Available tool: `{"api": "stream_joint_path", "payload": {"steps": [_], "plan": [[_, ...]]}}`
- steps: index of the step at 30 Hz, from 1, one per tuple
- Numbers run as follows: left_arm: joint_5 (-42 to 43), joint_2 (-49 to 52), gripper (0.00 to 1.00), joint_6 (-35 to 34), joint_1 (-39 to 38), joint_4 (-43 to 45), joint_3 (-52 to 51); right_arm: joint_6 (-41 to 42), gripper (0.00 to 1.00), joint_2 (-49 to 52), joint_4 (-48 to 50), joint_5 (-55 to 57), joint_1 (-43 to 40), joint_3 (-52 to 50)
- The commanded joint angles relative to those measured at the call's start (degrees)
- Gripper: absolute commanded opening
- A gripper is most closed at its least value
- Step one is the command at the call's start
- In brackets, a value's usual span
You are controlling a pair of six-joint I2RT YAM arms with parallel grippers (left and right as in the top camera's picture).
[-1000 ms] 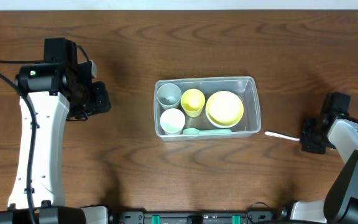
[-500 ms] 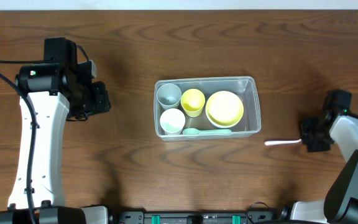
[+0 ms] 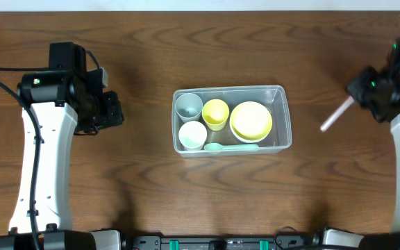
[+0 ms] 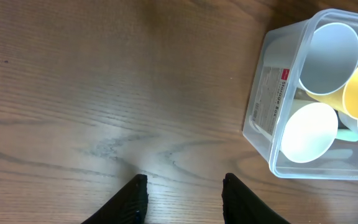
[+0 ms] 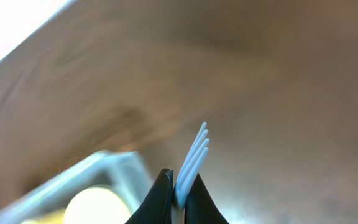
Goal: Pack container
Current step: 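Lift the white fork and carry it over the container, then lower the fork into the container beside the bowls and release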
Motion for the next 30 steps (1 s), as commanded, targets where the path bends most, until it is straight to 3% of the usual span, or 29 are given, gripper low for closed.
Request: {"api": "stream_joint_path", "payload": {"steps": [1,8,12,23,30], "plan": [[0.2,-0.6,0.41,-0.3,-0.1,0.0,-0.2,-28.9,0.01,-0.6,-0.2,-6.5,7.5,3.9],[0.2,-0.6,0.41,-0.3,-0.1,-0.1,-0.2,-69.8,0.01,-0.5,-2.3,-5.8,24.4,4.3],[0.2,-0.6,0.40,-0.3,-0.1,-0.1,-0.2,-83.8,0.01,0.0,-2.0,-5.2,30.9,4.3],[0.2,-0.6,0.41,-0.3,-0.1,0.0,-0.2,-83.6,0.01,9.3,-7.1,-9.7,38.4,4.2],[0.2,-0.6,0.40,-0.3,-0.1,0.0,-0.2,-67.3,0.01,13.4,-4.1,-9.7,41.2,4.2]]}}
